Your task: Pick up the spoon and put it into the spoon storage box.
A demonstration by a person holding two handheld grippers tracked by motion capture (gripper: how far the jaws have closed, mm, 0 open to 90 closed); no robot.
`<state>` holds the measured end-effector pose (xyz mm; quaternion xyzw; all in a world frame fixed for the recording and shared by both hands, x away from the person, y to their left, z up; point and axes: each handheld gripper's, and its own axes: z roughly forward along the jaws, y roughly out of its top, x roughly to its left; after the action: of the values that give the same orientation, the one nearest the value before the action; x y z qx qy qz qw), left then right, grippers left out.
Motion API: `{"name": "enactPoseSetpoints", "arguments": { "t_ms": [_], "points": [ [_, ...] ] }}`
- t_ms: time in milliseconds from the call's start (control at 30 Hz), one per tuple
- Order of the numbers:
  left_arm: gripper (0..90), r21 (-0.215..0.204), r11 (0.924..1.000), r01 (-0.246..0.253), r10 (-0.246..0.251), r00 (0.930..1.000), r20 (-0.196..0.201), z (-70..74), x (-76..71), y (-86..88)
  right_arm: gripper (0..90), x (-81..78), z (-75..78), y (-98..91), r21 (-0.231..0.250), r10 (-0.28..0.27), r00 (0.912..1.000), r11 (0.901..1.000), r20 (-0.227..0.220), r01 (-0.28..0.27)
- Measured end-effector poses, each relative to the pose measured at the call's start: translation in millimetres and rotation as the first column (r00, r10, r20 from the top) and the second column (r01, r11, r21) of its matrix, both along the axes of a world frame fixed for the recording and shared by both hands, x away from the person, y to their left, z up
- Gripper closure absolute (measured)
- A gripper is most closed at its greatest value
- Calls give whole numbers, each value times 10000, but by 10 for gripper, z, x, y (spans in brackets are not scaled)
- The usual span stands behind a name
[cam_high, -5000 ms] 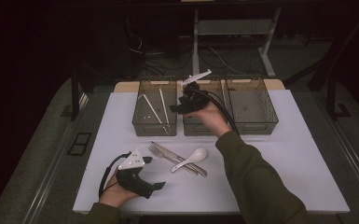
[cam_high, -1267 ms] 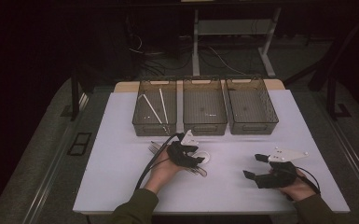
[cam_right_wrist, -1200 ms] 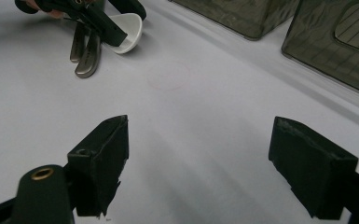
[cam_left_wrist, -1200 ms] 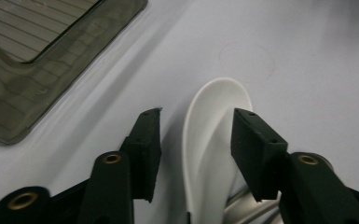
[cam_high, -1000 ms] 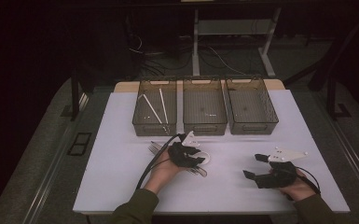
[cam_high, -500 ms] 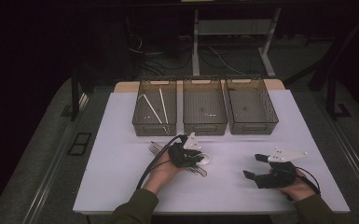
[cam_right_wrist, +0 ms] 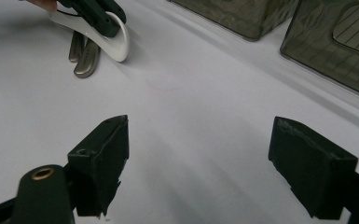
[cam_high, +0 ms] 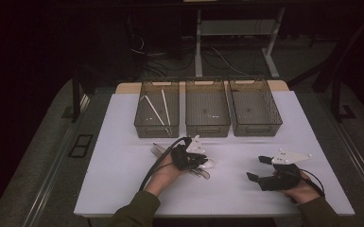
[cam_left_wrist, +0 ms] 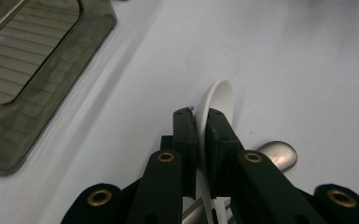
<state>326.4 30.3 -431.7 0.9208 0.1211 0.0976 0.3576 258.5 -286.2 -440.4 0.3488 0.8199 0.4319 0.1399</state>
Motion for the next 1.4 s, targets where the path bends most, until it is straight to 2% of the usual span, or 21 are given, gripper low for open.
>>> {"name": "enactPoseSetpoints", "arguments": {
  "t_ms": [100, 267, 467, 567, 667, 767, 867, 1000, 1033, 1167, 1400],
  "points": [
    [838, 67, 10000, 38, -38, 10000, 9, 53, 19, 2, 202, -2, 5, -4, 14, -1, 10000, 10000, 57, 1],
    [838, -146, 9999, 30, -31, 10000, -71, 181, 90, -10, 202, -1, 6, -4, 17, -29, 10000, 10000, 60, 29],
    [838, -111, 9996, 251, -248, 9994, 230, 422, 199, -71, 202, -8, 20, -10, 115, -71, 10000, 9999, 67, 70],
    [839, -333, 9988, 346, -338, 9991, 251, 529, 273, -92, 202, -6, 21, -10, 118, -93, 9999, 9999, 99, 92],
    [838, -346, 9985, 421, -407, 9984, 399, 632, 350, -119, 202, -8, 27, -15, 189, -138, 9999, 9997, 62, 137],
    [838, -611, 9969, 489, -460, 9978, 475, 730, 436, -139, 202, -7, 29, -19, 189, -142, 9999, 9997, 93, 140],
    [838, -701, 9960, 556, -512, 9967, 637, 810, 530, -165, 202, -8, 31, -18, 180, -147, 9998, 9997, 128, 145],
    [838, -694, 9963, 507, -457, 9964, 717, 865, 648, -230, 202, -11, 37, -20, 232, -203, 9997, 9995, 117, 200],
    [838, -560, 9967, 595, -551, 9955, 770, 885, 690, -243, 202, -10, 38, -21, 234, -202, 9997, 9995, 123, 199],
    [838, -707, 9963, 479, -418, 9955, 848, 933, 831, -295, 203, -8, 38, -24, 252, -184, 9997, 9995, 162, 180],
    [837, -640, 9971, 420, -357, 9947, 965, 967, 1082, -380, 203, -8, 46, -33, 375, -256, 9996, 9990, 150, 250]
  ]
}}
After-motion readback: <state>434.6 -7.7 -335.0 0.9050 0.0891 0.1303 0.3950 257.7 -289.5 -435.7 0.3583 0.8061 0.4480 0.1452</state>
